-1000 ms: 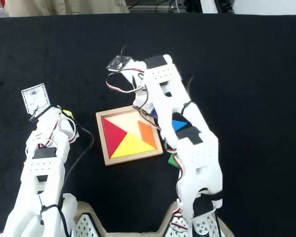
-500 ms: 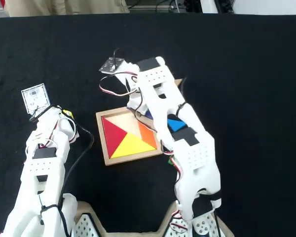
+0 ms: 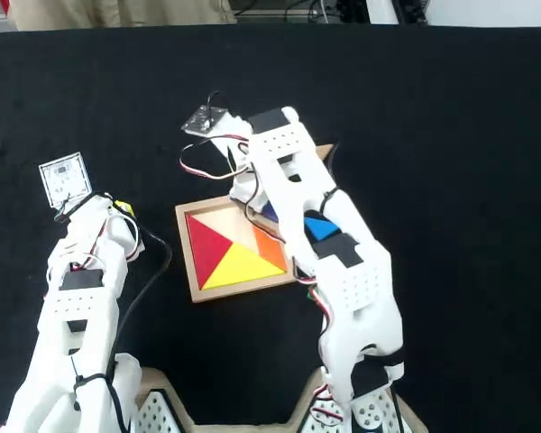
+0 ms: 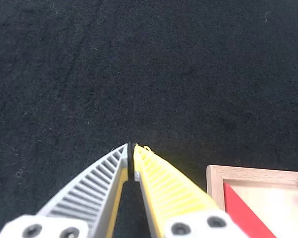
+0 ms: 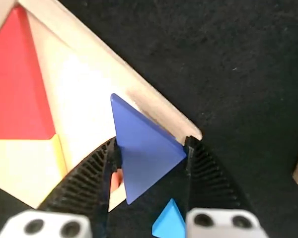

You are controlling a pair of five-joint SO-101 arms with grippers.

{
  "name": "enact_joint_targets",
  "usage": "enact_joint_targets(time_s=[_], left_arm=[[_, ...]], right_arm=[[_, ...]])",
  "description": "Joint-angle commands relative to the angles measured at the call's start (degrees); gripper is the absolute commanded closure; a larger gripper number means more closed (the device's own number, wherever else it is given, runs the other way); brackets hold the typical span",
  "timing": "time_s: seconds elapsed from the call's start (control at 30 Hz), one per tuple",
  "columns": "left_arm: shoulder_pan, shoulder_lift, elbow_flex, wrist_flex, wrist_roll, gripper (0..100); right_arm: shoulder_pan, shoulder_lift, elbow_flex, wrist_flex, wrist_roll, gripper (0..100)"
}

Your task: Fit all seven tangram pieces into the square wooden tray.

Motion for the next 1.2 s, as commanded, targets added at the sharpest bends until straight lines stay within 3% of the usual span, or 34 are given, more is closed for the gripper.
enact_joint_targets(time_s=[0.0,0.23,0.47,0.73,0.97,1.17], left_arm=[[0.8,-1.4,-0.4,-1.2,-0.4,97],[0.8,-1.4,-0.4,-1.2,-0.4,97],[0.8,-1.4,-0.4,-1.2,-0.4,97],[0.8,-1.4,-0.4,-1.2,-0.4,97],[0.8,-1.4,-0.4,-1.2,-0.4,97],[0.8,-1.4,-0.4,-1.2,-0.4,97]], right_arm=[[-1.9,-0.8,1.4,-2.0,-0.5,88.1],[-2.5,-1.0,2.3,-2.5,-0.6,87.5],[-2.5,-1.0,2.3,-2.5,-1.0,72.6],[-2.5,-1.8,0.4,0.1,-0.6,72.3],[-1.3,-11.6,-0.4,6.0,-0.6,72.3],[6.0,-26.7,4.7,7.4,-0.6,72.4]])
